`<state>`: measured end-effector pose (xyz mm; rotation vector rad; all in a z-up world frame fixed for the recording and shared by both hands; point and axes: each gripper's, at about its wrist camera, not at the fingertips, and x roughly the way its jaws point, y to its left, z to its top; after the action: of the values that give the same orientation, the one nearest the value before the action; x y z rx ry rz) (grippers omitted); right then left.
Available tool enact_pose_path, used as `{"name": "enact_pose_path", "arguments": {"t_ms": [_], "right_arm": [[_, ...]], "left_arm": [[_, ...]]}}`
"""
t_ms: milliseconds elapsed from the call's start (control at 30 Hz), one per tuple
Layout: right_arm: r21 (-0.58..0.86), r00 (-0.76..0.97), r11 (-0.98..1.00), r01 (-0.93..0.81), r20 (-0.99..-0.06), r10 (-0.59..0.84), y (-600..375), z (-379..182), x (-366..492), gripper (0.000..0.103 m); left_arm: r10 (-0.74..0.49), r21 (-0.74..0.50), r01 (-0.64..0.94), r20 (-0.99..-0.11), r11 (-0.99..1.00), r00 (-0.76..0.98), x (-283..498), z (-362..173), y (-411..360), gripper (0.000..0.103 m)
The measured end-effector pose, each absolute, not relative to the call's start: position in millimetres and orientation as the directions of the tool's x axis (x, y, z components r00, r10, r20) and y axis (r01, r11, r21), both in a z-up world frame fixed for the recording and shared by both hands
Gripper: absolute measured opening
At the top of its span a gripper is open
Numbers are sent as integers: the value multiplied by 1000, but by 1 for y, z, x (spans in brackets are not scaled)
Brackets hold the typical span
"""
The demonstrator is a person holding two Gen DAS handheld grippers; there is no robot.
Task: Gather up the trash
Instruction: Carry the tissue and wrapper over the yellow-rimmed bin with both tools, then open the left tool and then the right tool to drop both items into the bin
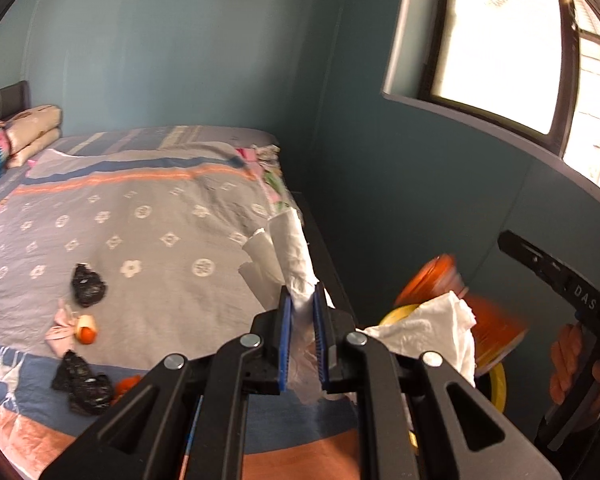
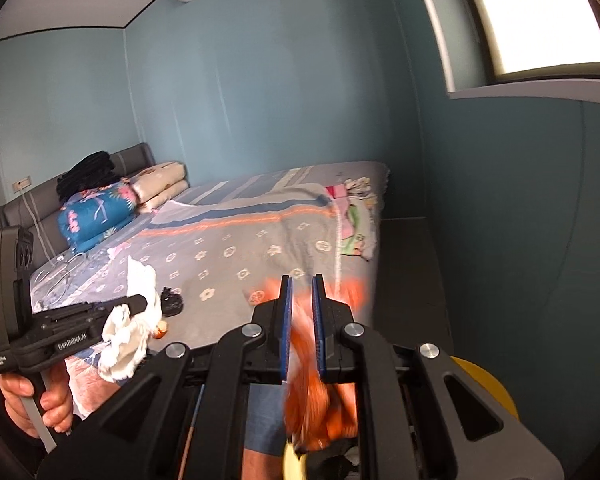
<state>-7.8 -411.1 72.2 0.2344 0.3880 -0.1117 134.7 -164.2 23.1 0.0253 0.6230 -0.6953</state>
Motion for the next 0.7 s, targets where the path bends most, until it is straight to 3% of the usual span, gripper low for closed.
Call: {"name": "enact_pose_path", "arguments": {"t_ms": [467,633,700], "right_arm": [[273,920,923,271,-354,-166,-473,56,-45,9],[283,927,917,282,-327,-184,-481,56,-54,9],[283,927,915,287,-324,-191,-484,56,-56,9]], "left_arm": [[-628,-158,736,-655,658,421,117,-29,-262,13],[-644,-211,751,-682,626,346,114,-47,-287,53],[-648,-204,757,-677,621,349,109,-47,-292,64]]}}
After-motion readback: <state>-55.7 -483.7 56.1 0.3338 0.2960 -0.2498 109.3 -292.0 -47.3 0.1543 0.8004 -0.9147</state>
